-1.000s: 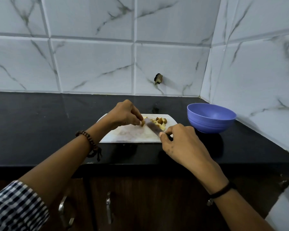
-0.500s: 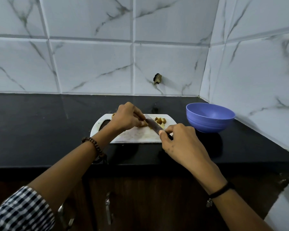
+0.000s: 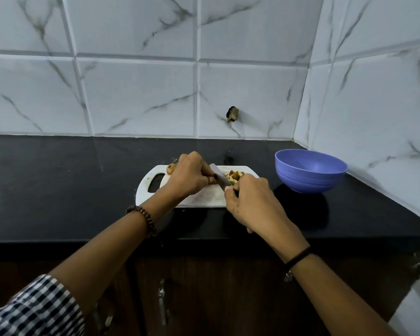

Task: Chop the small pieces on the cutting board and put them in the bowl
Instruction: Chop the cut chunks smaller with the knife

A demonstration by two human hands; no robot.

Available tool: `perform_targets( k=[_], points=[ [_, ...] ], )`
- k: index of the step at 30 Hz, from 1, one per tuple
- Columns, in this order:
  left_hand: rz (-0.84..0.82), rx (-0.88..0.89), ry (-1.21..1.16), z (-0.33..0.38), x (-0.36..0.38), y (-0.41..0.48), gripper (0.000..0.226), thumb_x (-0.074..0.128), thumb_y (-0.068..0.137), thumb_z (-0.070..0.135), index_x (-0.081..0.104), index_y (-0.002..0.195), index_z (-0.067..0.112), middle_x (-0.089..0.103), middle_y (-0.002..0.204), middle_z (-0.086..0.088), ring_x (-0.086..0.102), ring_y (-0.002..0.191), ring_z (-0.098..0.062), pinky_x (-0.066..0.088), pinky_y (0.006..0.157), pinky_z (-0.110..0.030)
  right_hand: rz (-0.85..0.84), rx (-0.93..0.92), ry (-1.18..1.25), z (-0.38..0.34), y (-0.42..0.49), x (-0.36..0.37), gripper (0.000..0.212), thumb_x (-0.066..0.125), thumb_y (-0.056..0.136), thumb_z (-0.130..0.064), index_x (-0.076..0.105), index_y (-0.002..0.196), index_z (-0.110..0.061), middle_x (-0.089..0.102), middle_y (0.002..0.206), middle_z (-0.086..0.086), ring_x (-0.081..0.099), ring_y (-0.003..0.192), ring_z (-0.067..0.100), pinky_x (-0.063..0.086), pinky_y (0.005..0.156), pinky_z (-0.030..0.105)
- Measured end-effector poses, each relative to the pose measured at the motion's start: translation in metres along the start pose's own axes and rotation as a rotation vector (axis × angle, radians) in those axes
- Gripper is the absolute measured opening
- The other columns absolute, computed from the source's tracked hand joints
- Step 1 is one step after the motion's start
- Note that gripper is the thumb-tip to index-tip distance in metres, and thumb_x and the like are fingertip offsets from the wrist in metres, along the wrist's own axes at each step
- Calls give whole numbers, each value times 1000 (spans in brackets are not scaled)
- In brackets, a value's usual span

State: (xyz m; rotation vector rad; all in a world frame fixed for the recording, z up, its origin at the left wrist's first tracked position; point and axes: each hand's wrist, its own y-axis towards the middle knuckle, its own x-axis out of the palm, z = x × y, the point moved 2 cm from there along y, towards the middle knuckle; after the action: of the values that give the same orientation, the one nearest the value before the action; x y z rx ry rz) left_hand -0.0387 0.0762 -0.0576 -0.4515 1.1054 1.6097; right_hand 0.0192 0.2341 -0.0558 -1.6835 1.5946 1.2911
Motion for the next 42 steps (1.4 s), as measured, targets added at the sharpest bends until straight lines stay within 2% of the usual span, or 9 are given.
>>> perform_targets(
  k=[5, 9, 14, 20, 23, 28, 33, 39, 42],
  points=[
    [8, 7, 0, 0, 0, -2, 16, 74, 83, 8, 79, 99, 12, 76, 90, -3, 53, 65, 1, 37, 53, 2, -46, 4, -85, -8, -4, -7, 16, 45, 103, -29, 43, 94, -16, 30, 77, -5, 47, 62, 15, 44, 57, 31],
    [47, 8, 15, 3, 2, -6, 16, 73, 85, 8, 79, 99, 11, 76, 92, -5, 52, 68, -2, 31, 52, 4, -75, 1, -109, -9, -11, -10, 17, 46, 102, -29, 45, 91, -15, 35, 77, -3, 41, 54, 12, 42, 52, 28],
    [93, -9, 18, 4, 2, -11, 18, 71, 84, 6, 78, 101, 8, 76, 98, -6, 64, 94, -13, 32, 64, 0, -96, 1, -148, -12, -19, -10, 15, 49, 101, -28, 43, 93, -16, 37, 80, -2, 37, 60, 9, 28, 51, 25],
    [142, -29, 44, 4, 5, -14, 20, 70, 84, 8, 78, 102, 12, 76, 100, -3, 67, 97, -16, 33, 67, -8, -159, -22, -217, -15, -28, -15, 12, 50, 102, -28, 49, 106, -17, 40, 94, 2, 43, 72, 13, 32, 57, 26],
    [177, -61, 92, 3, 4, -15, 19, 71, 84, 18, 79, 101, 21, 76, 101, 3, 67, 98, -18, 48, 75, -29, -175, -31, -237, -13, -34, -18, 20, 49, 103, -31, 52, 114, -16, 45, 96, 2, 47, 75, 12, 38, 64, 28],
    [187, -118, 113, -7, 2, -13, 18, 76, 82, 33, 79, 97, 25, 73, 100, 0, 58, 108, -22, 50, 83, -37, -168, -42, -233, -4, -45, -29, 26, 47, 102, -36, 57, 114, -16, 45, 81, -2, 48, 64, 9, 41, 56, 25],
    [165, -129, 124, -22, 1, -15, 19, 71, 87, 26, 77, 105, 26, 69, 106, -1, 45, 117, -23, 45, 94, -40, -102, -45, -207, 12, -47, -51, 33, 51, 99, -42, 68, 114, -18, 62, 89, 4, 59, 66, 15, 47, 56, 29],
    [182, -93, 69, -31, -18, -17, 28, 71, 86, 14, 72, 113, 19, 76, 95, 5, 63, 105, -20, 52, 94, -46, 49, -83, -141, 5, -42, -46, 32, 47, 98, -41, 69, 107, -19, 63, 77, 6, 61, 59, 16, 57, 60, 34],
    [210, -105, 44, -37, -34, -18, 31, 68, 83, 2, 73, 110, 15, 76, 94, 6, 66, 100, -14, 54, 93, -42, 61, -107, -188, -5, -37, -28, 35, 46, 97, -45, 66, 110, -21, 56, 84, 3, 59, 67, 19, 52, 61, 35]
  ],
)
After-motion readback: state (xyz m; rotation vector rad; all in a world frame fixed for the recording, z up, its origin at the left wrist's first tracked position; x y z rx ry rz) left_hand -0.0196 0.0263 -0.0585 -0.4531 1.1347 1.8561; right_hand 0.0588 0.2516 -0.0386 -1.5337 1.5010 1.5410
